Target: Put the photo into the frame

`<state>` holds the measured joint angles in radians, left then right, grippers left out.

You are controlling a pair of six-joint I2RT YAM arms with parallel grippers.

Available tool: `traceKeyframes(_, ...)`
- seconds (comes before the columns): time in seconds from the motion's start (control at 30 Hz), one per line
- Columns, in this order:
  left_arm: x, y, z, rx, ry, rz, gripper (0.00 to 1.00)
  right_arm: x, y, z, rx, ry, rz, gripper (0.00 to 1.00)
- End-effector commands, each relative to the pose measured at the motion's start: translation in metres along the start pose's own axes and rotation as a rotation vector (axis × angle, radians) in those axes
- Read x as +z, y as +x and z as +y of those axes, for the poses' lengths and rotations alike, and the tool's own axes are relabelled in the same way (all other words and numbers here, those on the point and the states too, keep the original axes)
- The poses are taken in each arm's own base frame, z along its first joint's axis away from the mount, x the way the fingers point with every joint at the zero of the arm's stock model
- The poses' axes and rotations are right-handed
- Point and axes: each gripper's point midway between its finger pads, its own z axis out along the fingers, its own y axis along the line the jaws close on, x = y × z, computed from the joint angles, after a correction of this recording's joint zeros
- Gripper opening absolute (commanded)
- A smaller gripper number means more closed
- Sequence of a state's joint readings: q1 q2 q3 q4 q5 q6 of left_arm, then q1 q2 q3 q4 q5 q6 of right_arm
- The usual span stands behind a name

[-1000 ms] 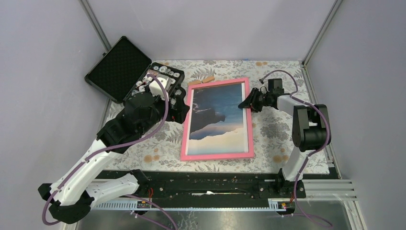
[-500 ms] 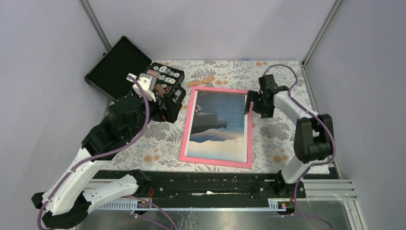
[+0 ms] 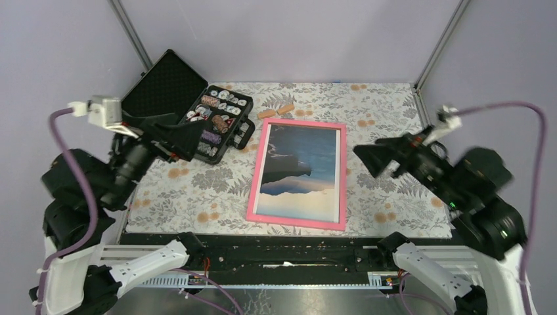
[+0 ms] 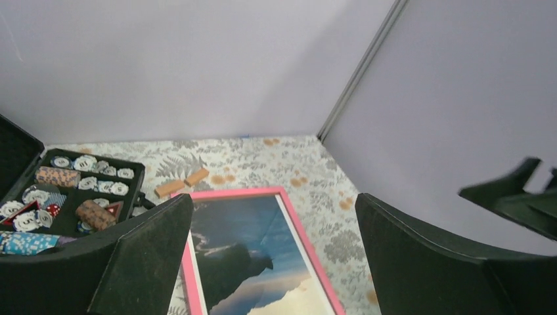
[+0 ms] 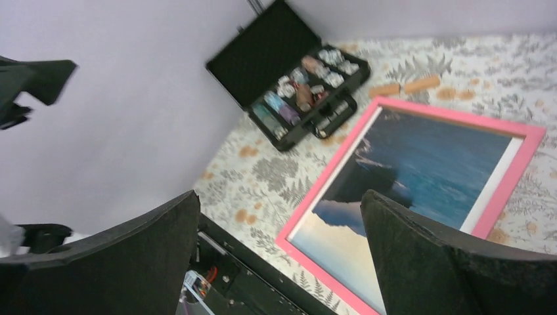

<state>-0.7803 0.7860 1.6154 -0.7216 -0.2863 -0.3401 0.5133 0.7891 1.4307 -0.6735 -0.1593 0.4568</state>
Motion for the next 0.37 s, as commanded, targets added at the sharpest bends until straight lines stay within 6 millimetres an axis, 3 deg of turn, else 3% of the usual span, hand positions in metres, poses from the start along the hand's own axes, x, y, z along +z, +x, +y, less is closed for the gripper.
traceKeyframes(0.0,-0.024,-0.043,0.009,-0.038,-0.038,-0.152,0.99,-0.046,-0.009,0.005,0.031,-0.001,-0.103,1.0)
traceKeyframes(0.2,-0.043,-0.06,0.027,-0.101,-0.113,-0.254,0.99,-0.098,-0.02,0.003,-0.012,-0.007,-0.29,1.0)
traceKeyframes(0.33,-0.042,-0.059,0.029,-0.125,-0.12,-0.26,0.99,-0.106,-0.022,-0.006,-0.031,0.03,-0.327,1.0)
